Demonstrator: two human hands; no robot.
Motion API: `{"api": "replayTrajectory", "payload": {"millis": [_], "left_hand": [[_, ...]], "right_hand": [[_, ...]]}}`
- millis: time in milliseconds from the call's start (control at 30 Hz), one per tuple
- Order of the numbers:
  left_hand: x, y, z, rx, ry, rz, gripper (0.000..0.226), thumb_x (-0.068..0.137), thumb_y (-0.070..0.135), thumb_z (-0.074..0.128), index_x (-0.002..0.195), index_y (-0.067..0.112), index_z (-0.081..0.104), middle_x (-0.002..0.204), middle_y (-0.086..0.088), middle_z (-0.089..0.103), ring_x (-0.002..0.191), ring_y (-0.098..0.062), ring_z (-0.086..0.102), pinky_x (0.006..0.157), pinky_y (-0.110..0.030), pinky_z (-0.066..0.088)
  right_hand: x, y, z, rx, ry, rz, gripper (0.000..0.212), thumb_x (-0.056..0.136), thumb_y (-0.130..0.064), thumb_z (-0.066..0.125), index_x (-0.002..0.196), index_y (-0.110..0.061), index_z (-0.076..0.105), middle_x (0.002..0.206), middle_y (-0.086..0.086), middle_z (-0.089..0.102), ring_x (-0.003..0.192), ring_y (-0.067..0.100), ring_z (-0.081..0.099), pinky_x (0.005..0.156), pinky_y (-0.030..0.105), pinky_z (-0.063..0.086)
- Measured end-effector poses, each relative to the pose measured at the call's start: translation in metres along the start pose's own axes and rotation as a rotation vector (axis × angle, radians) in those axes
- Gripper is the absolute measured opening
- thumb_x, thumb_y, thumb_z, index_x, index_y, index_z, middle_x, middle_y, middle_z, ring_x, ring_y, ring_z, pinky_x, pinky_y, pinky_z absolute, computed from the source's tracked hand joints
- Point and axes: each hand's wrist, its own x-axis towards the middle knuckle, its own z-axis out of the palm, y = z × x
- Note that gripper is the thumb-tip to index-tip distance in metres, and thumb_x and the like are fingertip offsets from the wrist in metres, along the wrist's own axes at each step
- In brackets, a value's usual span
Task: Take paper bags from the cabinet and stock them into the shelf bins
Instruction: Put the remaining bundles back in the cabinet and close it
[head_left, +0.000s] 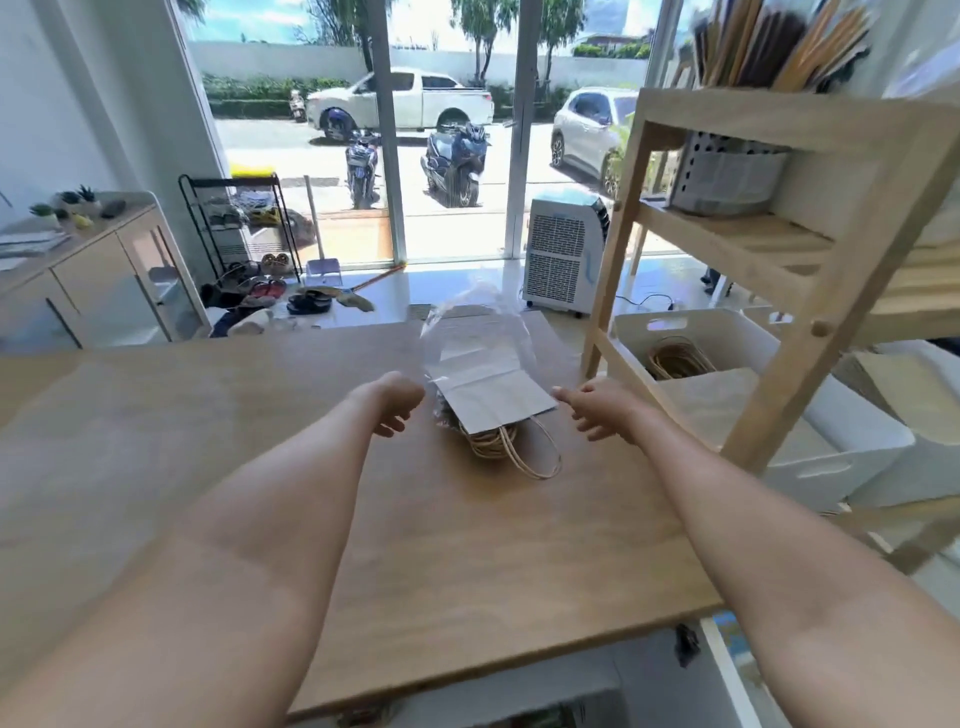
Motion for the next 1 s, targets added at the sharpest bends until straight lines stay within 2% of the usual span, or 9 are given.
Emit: {"api": "replayTrajectory", "payload": {"millis": [133, 200, 300, 433, 600, 700, 767, 900, 1000], "left_hand": [[0.053, 0.010, -0.006, -0.362, -0.006, -0.055, 0.048, 0.100, 0.037, 0.034, 0.139, 0.010, 0.037, 0.130, -0.016, 0.050, 0.111, -0.032, 0.058, 0.085, -0.035, 0.049], [0.074, 0.013, -0.003, -0.510, -0.049, -0.071, 0.053, 0.100, 0.045, 0.032, 0.142, 0.013, 0.035, 0.133, -0.016, 0.050, 0.116, -0.033, 0.057, 0.096, -0.038, 0.049], [0.091, 0.020, 0.003, -0.629, -0.079, -0.076, 0.042, 0.101, 0.049, 0.028, 0.120, 0.015, 0.044, 0.094, -0.010, 0.059, 0.086, -0.025, 0.062, 0.099, -0.038, 0.047], [0.102, 0.027, 0.005, -0.626, -0.098, -0.076, 0.040, 0.100, 0.050, 0.030, 0.111, 0.014, 0.044, 0.086, -0.008, 0.057, 0.073, -0.020, 0.059, 0.089, -0.036, 0.049], [0.107, 0.025, 0.001, -0.589, -0.109, -0.094, 0.050, 0.097, 0.047, 0.037, 0.129, 0.011, 0.049, 0.103, -0.010, 0.060, 0.085, -0.023, 0.061, 0.087, -0.035, 0.050], [0.112, 0.021, 0.000, -0.579, -0.099, -0.106, 0.052, 0.096, 0.047, 0.036, 0.132, 0.012, 0.048, 0.098, -0.009, 0.060, 0.082, -0.022, 0.062, 0.085, -0.035, 0.051], [0.117, 0.020, -0.001, -0.607, -0.079, -0.123, 0.053, 0.098, 0.049, 0.030, 0.131, 0.010, 0.046, 0.100, -0.011, 0.060, 0.094, -0.026, 0.061, 0.088, -0.037, 0.049], [0.134, 0.016, -0.004, -0.678, -0.001, -0.171, 0.068, 0.098, 0.058, 0.021, 0.137, 0.006, 0.041, 0.131, -0.016, 0.056, 0.120, -0.031, 0.057, 0.094, -0.039, 0.048], [0.145, 0.015, -0.003, -0.701, -0.019, -0.174, 0.072, 0.094, 0.064, 0.026, 0.137, 0.008, 0.042, 0.127, -0.017, 0.058, 0.114, -0.031, 0.060, 0.093, -0.040, 0.051]], "right_hand": [[0.045, -0.015, 0.009, 0.184, -0.180, 0.181, 0.029, 0.089, -0.028, 0.064, 0.102, -0.006, 0.052, 0.085, 0.011, 0.059, 0.061, 0.014, 0.058, 0.051, 0.022, 0.050], [0.064, -0.019, 0.012, 0.249, -0.215, 0.212, 0.017, 0.087, -0.012, 0.067, 0.094, -0.005, 0.053, 0.072, 0.008, 0.057, 0.052, 0.012, 0.058, 0.043, 0.019, 0.049], [0.081, -0.026, 0.019, 0.425, -0.212, 0.242, 0.012, 0.088, -0.001, 0.063, 0.080, -0.004, 0.054, 0.067, 0.008, 0.053, 0.036, 0.008, 0.057, 0.040, 0.016, 0.051], [0.093, -0.036, 0.029, 0.500, -0.122, 0.240, 0.011, 0.087, 0.001, 0.064, 0.079, 0.001, 0.056, 0.072, 0.014, 0.058, 0.040, 0.013, 0.062, 0.039, 0.019, 0.053], [0.102, -0.049, 0.046, 0.120, 0.158, 0.109, 0.027, 0.079, -0.021, 0.076, 0.087, 0.002, 0.063, 0.063, 0.012, 0.067, 0.050, 0.019, 0.067, 0.044, 0.024, 0.055], [0.101, -0.058, 0.052, -0.346, 0.294, 0.003, 0.043, 0.082, -0.043, 0.069, 0.100, -0.004, 0.065, 0.092, 0.009, 0.070, 0.088, 0.027, 0.070, 0.066, 0.026, 0.051], [0.098, -0.060, 0.051, -0.489, 0.390, -0.047, 0.045, 0.088, -0.048, 0.057, 0.106, -0.007, 0.061, 0.104, 0.009, 0.067, 0.099, 0.030, 0.066, 0.068, 0.029, 0.043], [0.113, -0.060, 0.040, -0.102, 0.479, 0.011, 0.048, 0.097, -0.042, 0.035, 0.128, -0.006, 0.044, 0.131, 0.017, 0.052, 0.121, 0.034, 0.050, 0.092, 0.039, 0.041], [0.127, -0.063, 0.030, 0.430, 0.206, 0.334, 0.068, 0.098, -0.051, 0.029, 0.149, -0.006, 0.021, 0.151, 0.018, 0.031, 0.138, 0.034, 0.035, 0.111, 0.043, 0.033]]}}
